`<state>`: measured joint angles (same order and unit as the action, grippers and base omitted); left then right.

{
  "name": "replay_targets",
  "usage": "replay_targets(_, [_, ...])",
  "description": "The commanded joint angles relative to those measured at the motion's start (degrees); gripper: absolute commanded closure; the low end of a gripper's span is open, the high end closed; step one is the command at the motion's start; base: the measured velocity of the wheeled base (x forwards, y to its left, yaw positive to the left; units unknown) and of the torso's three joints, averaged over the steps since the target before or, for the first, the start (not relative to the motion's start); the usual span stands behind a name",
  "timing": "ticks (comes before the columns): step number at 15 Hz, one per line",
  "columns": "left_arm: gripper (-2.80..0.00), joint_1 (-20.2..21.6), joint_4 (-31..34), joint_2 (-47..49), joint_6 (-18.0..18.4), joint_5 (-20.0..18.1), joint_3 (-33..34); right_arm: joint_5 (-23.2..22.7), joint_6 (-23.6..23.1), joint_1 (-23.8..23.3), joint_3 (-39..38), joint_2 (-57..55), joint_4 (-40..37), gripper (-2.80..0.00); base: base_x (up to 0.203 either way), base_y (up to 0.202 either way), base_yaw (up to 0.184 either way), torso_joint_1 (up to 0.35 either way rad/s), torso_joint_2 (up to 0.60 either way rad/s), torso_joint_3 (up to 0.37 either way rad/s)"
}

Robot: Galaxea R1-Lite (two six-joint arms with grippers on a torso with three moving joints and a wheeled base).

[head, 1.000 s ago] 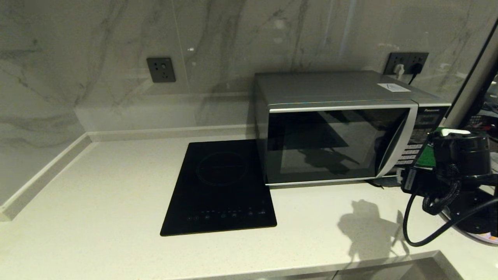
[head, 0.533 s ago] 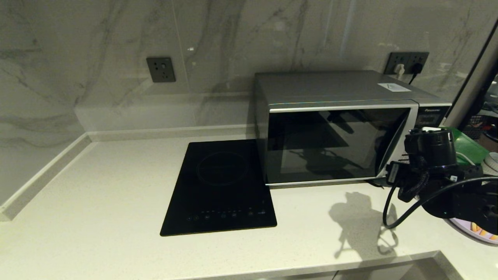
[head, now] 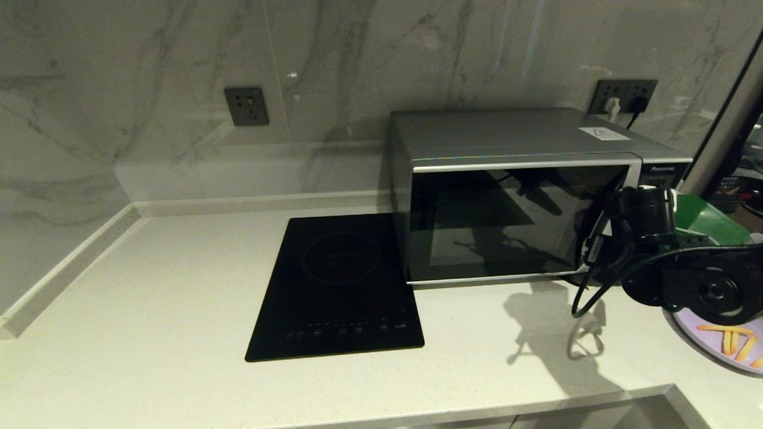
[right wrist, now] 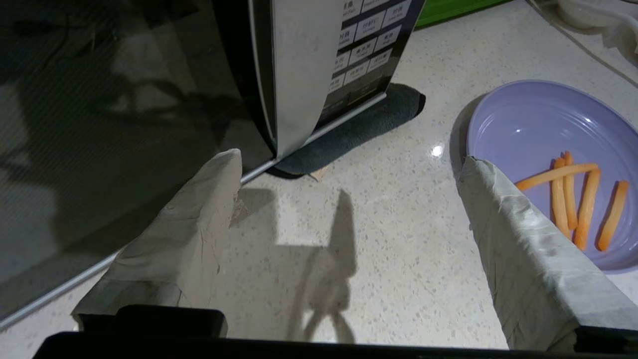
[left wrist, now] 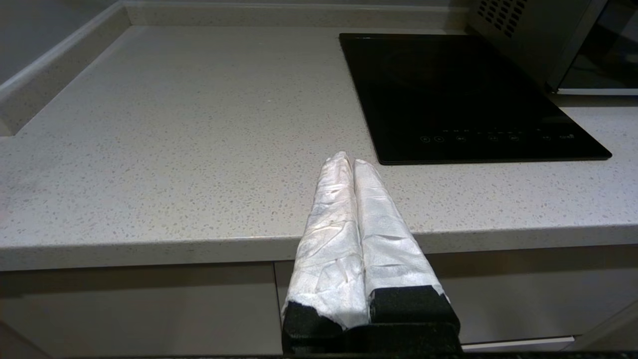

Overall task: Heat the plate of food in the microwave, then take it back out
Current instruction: Open the microwave oven

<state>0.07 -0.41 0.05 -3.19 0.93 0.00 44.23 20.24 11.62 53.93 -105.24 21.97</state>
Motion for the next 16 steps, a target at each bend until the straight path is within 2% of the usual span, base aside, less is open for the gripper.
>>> replay_targets(1, [0.0, 0.0, 0.0, 0.0, -0.1, 0.0, 0.0, 0.2, -0.2, -0.7, 1.9, -2.1, 0.1, -2.8, 0.0, 0.0, 0.0, 0.0, 0.0, 0.0])
replay_targets(16, [0.0, 0.0, 0.0, 0.0, -0.1, 0.0, 0.0, -0.1, -0.9, -5.8, 10.8, -10.6, 0.1, -2.8, 0.0, 0.0, 0.0, 0.0, 0.0, 0.0])
